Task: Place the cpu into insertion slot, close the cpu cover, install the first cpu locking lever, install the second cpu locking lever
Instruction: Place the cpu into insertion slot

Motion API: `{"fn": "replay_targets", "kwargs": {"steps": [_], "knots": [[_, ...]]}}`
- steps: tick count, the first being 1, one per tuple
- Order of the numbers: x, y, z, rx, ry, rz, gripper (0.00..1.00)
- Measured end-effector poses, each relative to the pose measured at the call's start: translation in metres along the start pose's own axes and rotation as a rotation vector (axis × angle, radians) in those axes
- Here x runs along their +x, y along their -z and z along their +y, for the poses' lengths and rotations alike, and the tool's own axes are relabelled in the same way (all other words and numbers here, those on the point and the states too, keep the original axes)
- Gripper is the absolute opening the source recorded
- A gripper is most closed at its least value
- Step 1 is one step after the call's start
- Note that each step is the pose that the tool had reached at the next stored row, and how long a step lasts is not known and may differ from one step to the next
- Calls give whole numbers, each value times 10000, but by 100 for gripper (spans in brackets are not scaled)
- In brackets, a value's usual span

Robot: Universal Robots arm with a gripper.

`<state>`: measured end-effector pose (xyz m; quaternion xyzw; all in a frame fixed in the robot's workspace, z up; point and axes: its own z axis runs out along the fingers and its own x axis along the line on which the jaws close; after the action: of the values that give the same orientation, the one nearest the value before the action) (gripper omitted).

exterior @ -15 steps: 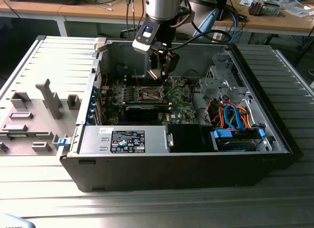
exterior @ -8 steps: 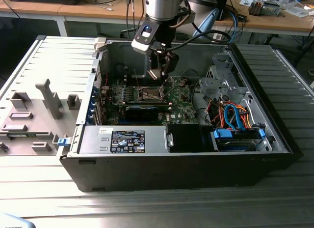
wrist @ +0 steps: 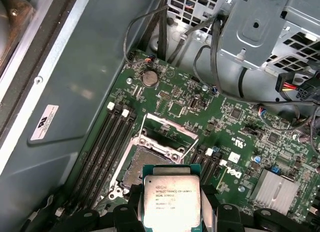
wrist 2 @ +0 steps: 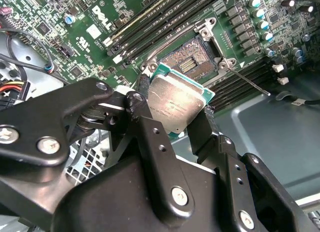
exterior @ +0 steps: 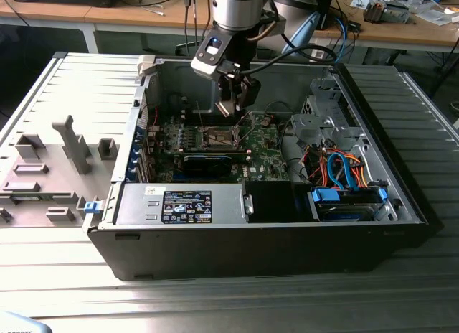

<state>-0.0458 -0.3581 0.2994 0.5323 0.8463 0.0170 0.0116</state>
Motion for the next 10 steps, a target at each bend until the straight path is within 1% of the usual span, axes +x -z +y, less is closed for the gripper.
{"fn": "replay_targets", "kwargs": {"steps": [10], "knots": [[0,-8,0,0,-300,-12,55]]}}
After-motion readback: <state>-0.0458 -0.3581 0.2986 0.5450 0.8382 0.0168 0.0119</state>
